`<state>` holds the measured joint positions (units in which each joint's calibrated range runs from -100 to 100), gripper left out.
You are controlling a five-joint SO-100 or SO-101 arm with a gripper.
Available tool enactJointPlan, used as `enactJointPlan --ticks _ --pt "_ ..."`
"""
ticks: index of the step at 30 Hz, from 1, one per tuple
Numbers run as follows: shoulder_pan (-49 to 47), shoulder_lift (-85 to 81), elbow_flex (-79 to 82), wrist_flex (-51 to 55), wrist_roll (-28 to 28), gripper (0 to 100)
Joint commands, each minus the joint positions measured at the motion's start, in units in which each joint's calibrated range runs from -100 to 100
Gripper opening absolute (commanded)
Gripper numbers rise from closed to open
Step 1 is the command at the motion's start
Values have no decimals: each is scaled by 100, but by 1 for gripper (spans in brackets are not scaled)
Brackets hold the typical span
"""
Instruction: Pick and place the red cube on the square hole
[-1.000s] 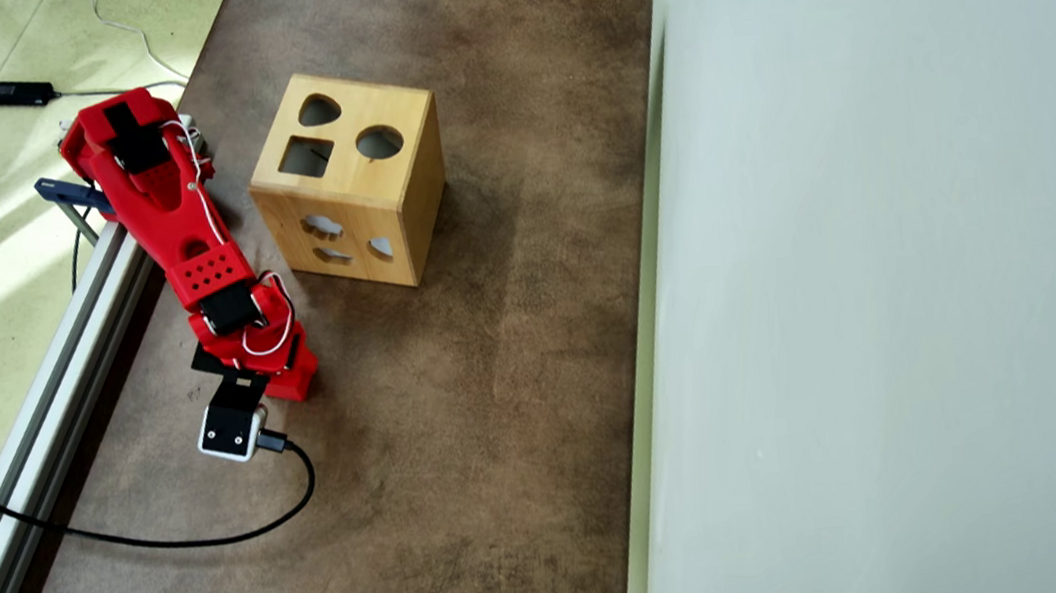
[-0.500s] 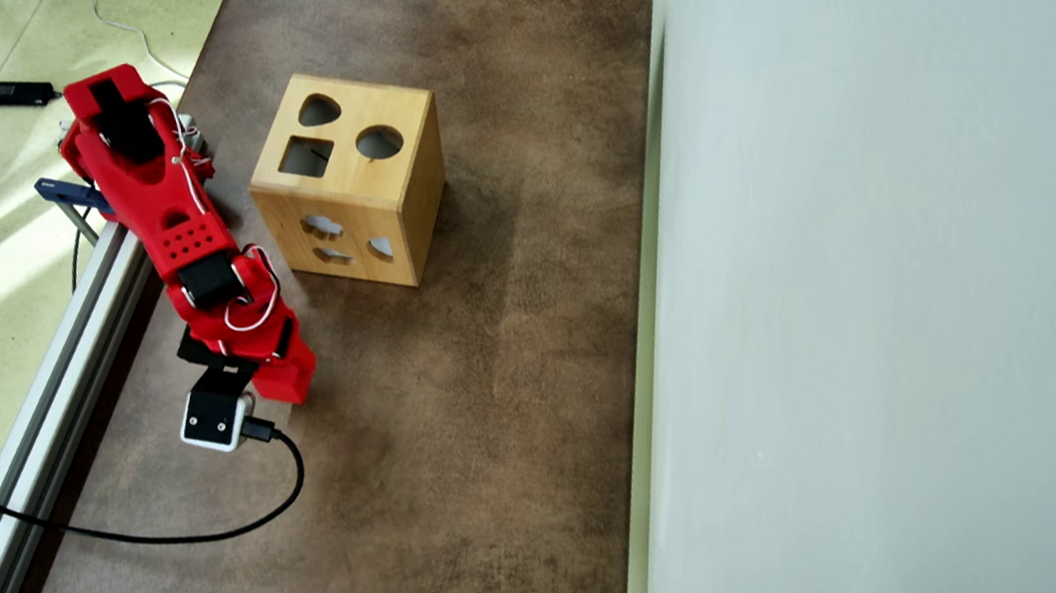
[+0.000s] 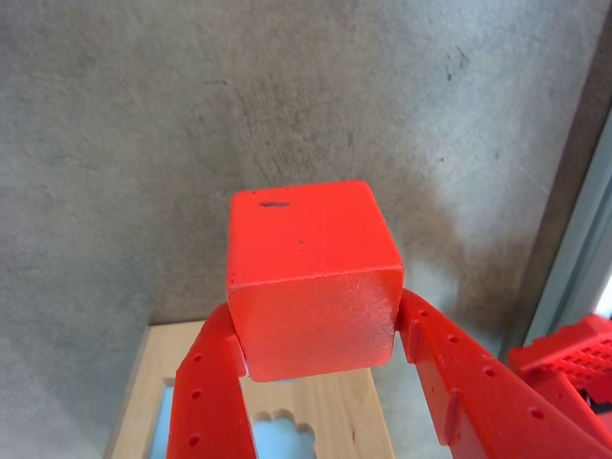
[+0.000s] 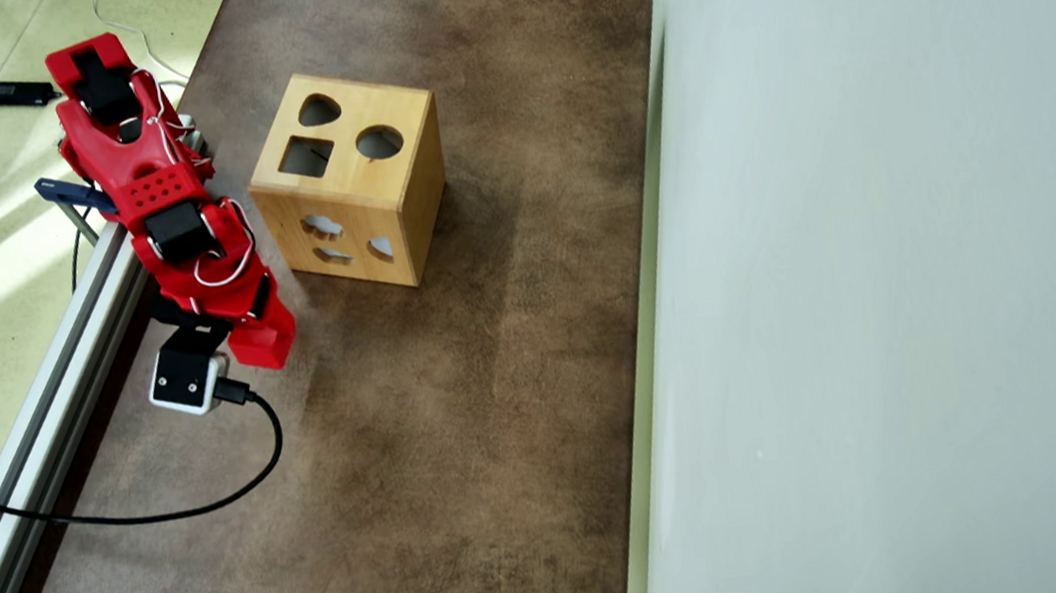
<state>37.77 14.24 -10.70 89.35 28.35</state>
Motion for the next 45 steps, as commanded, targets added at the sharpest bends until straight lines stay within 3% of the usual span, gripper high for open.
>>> enactJointPlan --ticks 1,15,38,45 --pt "109 -579 -245 277 -24 19" --pt "406 -1377 -245 358 -49 19" --pt "295 -3050 -254 808 -801 19" --pt "-470 -3568 -254 816 -1133 19"
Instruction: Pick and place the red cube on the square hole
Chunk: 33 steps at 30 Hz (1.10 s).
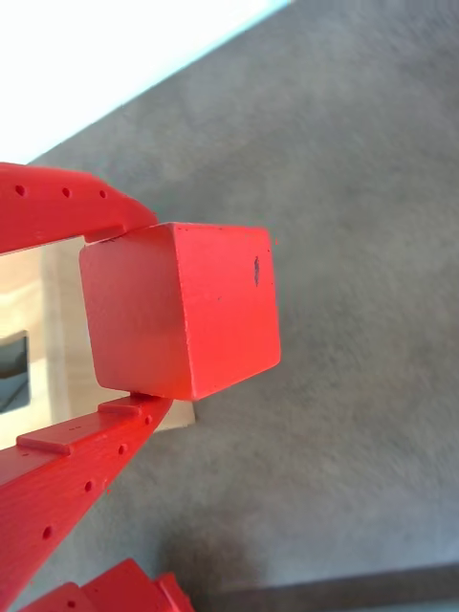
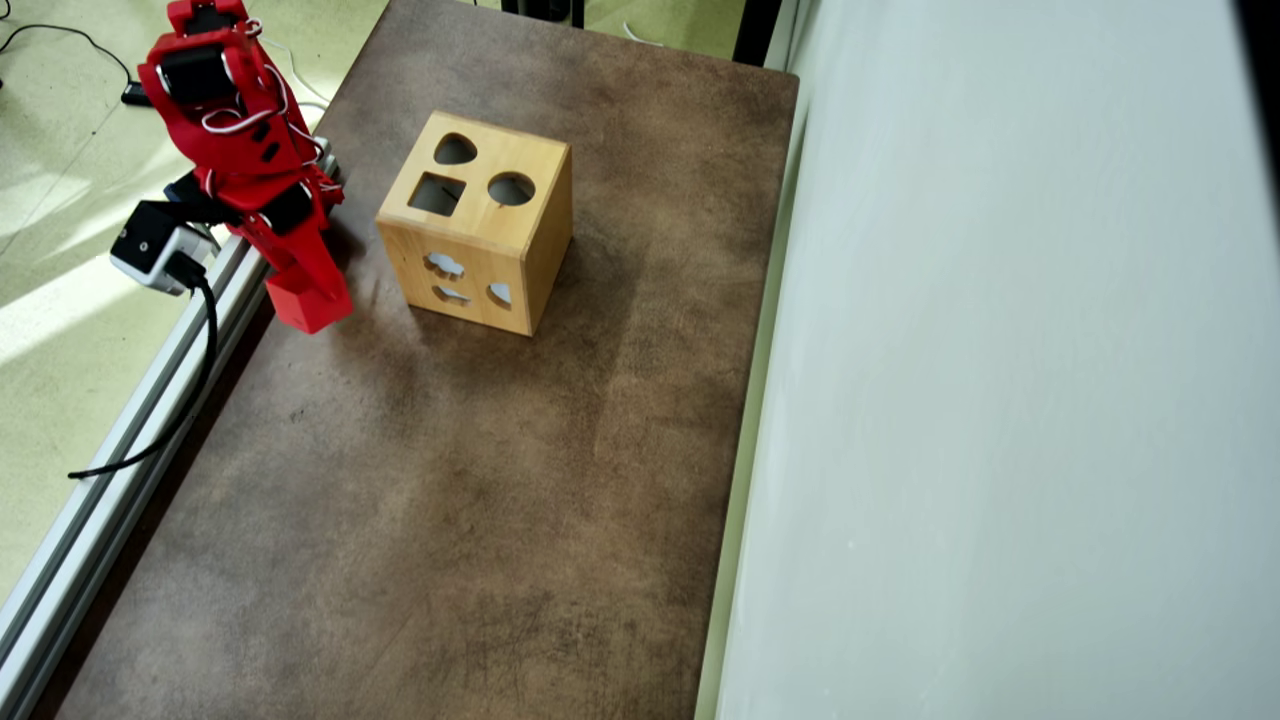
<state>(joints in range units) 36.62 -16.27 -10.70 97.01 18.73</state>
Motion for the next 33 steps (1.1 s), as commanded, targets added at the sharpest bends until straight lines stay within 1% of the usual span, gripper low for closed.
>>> enactJointPlan --ticks 1,6,16,33 --pt "-497 -568 -254 49 -244 19" --pt "-1061 -764 -254 57 -527 19" --pt "-1604 -798 -245 65 -796 19" --pt "-2926 -713 -138 73 -1358 19"
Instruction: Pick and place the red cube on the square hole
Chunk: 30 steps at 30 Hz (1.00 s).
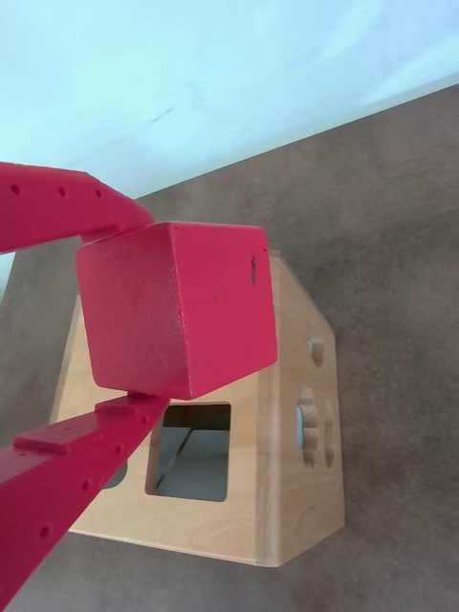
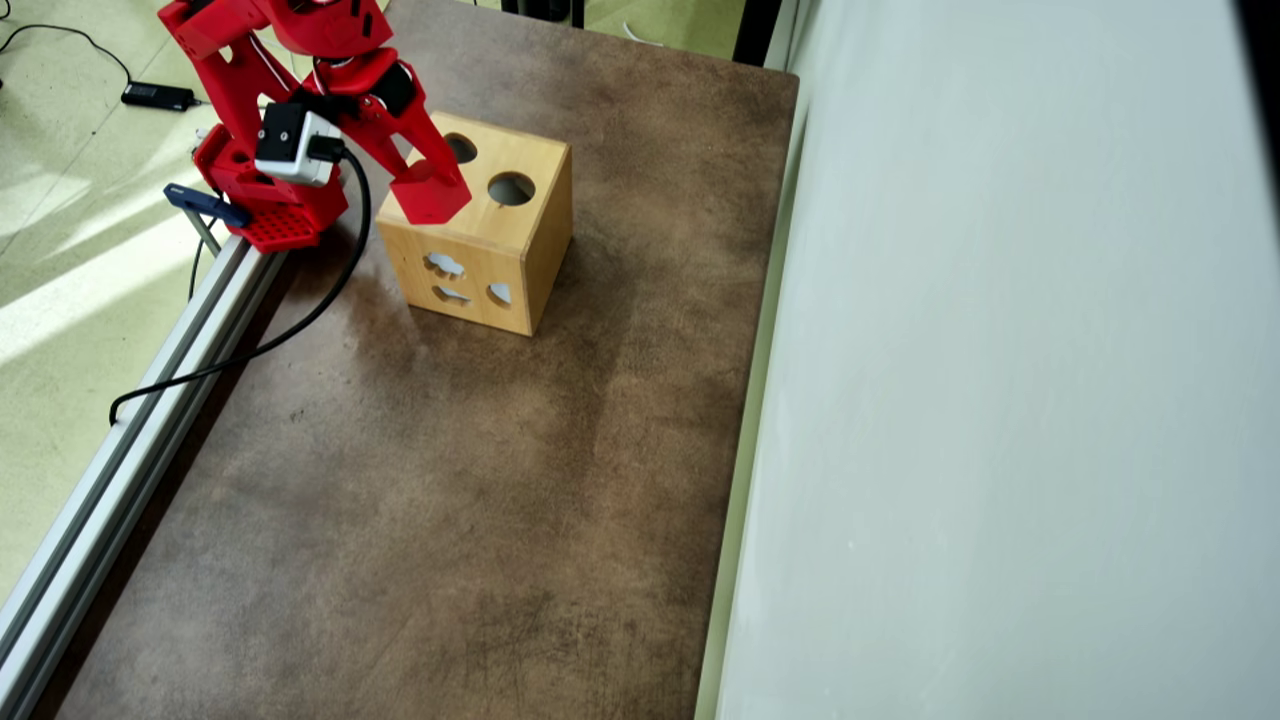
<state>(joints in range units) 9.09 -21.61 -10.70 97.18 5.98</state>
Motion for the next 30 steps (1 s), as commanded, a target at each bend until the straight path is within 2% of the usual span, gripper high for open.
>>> enactJointPlan --ticks 1,12,30 --pt "-211 -170 -129 57 -112 19" --pt "-634 -272 766 57 -381 19" --pt "-775 -357 1186 73 -381 19"
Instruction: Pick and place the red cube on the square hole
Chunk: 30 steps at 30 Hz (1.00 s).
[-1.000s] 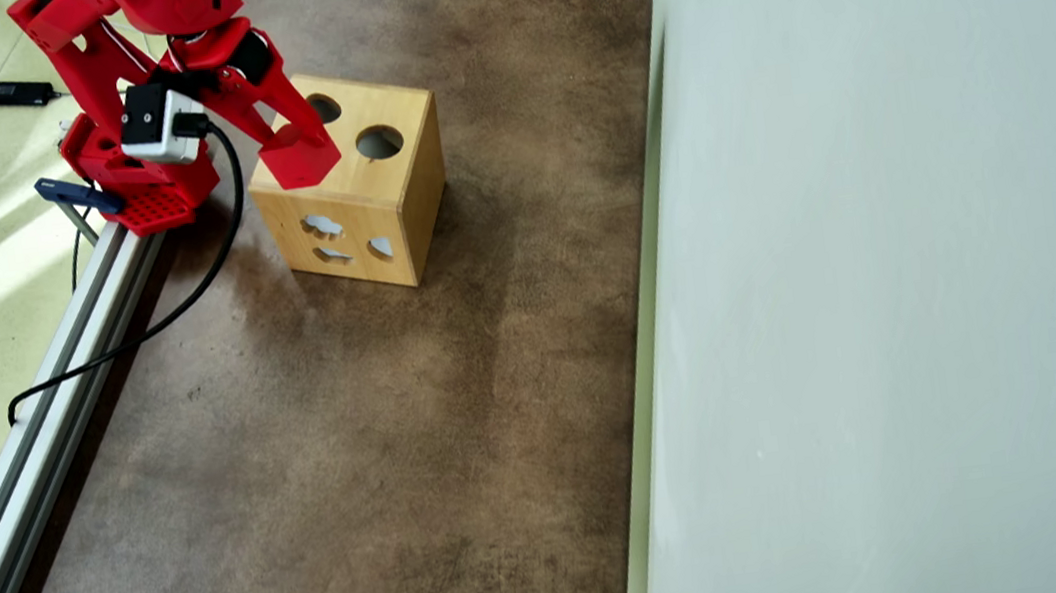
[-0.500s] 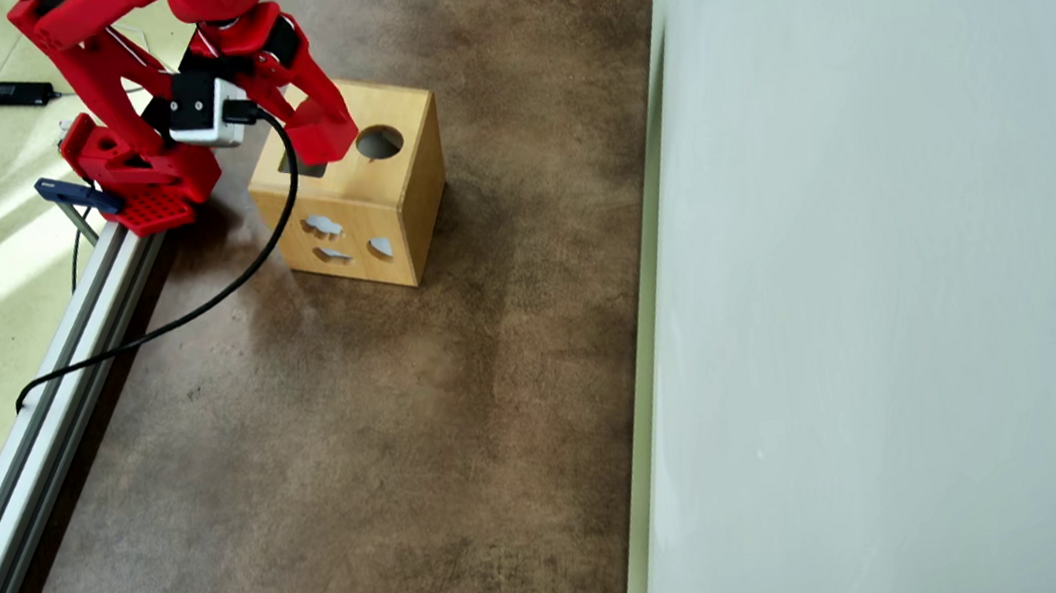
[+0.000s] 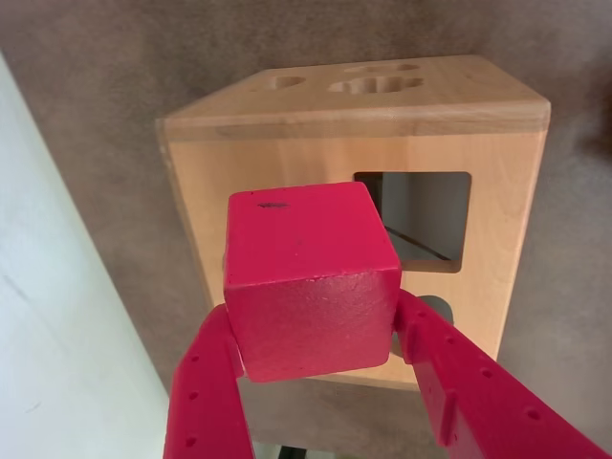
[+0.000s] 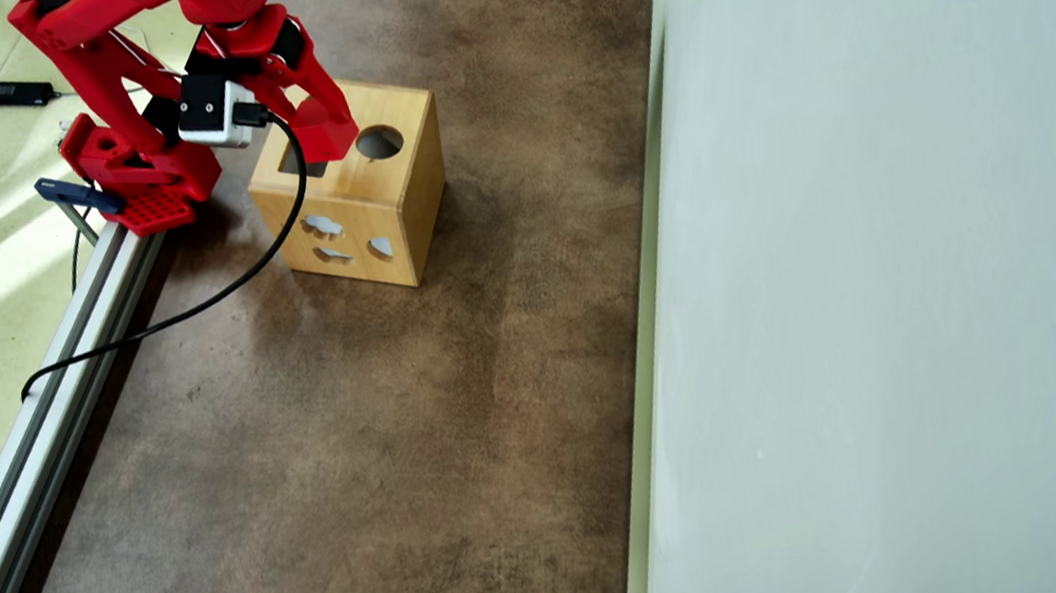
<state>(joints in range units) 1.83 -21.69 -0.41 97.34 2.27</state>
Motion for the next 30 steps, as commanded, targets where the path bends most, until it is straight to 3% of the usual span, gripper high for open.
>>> enactJointPlan --ticks 1,30 --pt "-50 -459 228 57 -10 19" --pt "-347 -731 783 49 -5 19"
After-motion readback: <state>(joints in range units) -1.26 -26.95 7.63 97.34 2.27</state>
